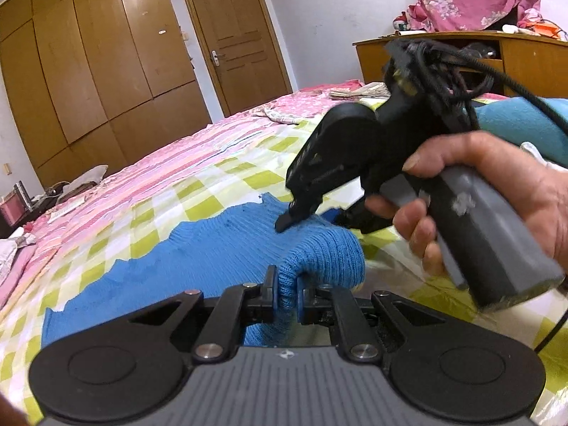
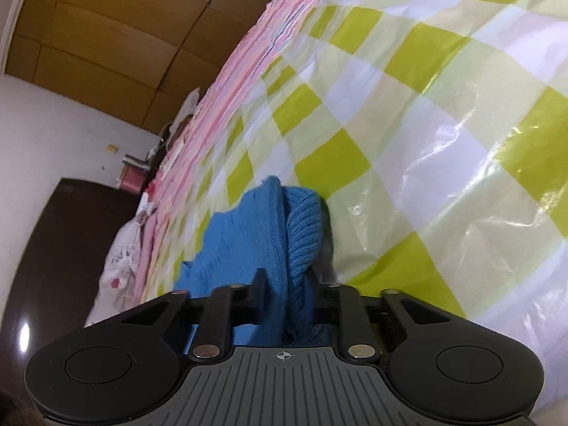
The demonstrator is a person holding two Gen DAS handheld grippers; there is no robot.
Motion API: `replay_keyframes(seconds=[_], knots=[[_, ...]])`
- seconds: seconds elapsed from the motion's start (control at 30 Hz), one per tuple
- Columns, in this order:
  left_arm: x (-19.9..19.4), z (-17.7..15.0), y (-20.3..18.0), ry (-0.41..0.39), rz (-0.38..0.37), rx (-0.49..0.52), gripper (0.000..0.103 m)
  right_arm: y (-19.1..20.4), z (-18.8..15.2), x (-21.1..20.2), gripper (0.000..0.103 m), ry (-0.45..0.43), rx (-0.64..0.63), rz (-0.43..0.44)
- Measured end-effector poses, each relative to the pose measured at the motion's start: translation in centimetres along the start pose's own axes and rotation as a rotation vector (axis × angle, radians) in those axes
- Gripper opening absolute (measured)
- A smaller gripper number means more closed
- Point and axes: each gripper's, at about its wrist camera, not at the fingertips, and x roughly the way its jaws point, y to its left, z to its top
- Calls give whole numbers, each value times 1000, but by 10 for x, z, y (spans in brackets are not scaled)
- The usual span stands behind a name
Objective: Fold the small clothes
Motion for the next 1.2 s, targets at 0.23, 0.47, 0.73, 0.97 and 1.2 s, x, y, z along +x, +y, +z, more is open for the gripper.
replay_keyframes(seconds=[0.23,0.47,0.73,0.97,1.2], knots=[[-24,3,27,-48,-9,-100,17,52,0,-12,15,-37,-72,53],[-64,-12,92,-89,41,-276,17,137,-22,6,14,-8,-202,128],[-96,-47,150,-81,144,-354,17,220,-73,64,14,81,-338,141],[-99,-80,179,6,191,-378,17,251,-123,119,14,174,-458,30],[-106,-96,199,45,258,-406,17,253,-154,147,20,244,-483,-39]])
